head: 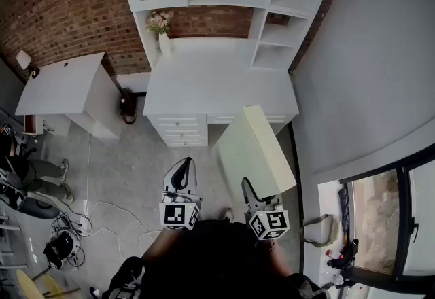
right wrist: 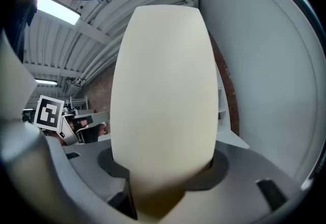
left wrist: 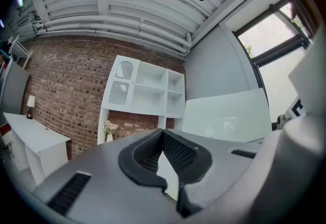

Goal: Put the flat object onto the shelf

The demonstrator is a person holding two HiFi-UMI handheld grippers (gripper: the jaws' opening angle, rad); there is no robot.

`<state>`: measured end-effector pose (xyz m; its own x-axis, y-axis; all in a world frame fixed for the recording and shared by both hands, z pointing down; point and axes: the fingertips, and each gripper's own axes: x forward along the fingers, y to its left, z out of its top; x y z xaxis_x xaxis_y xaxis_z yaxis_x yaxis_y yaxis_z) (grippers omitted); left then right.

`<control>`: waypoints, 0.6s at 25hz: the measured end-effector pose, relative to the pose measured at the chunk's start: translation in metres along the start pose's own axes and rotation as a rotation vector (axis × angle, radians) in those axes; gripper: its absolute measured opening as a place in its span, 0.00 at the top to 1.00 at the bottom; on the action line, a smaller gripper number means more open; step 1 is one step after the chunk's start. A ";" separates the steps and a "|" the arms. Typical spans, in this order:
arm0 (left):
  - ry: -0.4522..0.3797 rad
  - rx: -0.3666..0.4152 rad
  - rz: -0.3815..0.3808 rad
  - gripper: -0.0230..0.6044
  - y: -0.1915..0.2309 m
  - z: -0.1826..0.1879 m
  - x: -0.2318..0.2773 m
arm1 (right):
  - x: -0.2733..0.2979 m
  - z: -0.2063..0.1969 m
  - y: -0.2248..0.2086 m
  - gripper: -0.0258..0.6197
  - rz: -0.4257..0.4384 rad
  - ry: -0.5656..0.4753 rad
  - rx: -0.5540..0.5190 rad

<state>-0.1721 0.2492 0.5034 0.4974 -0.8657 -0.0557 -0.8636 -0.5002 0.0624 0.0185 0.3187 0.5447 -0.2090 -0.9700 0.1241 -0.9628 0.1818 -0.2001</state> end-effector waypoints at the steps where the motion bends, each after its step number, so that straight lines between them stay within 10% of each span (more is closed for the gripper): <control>1: -0.002 0.001 -0.002 0.95 -0.001 0.003 0.002 | 0.001 0.000 0.001 0.53 0.002 -0.001 -0.001; 15: -0.001 0.000 -0.017 0.95 -0.010 0.004 0.018 | 0.004 0.004 -0.007 0.54 0.019 -0.010 0.010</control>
<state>-0.1546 0.2385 0.4973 0.5121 -0.8570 -0.0579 -0.8550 -0.5150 0.0612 0.0250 0.3131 0.5428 -0.2250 -0.9681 0.1105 -0.9570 0.1983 -0.2117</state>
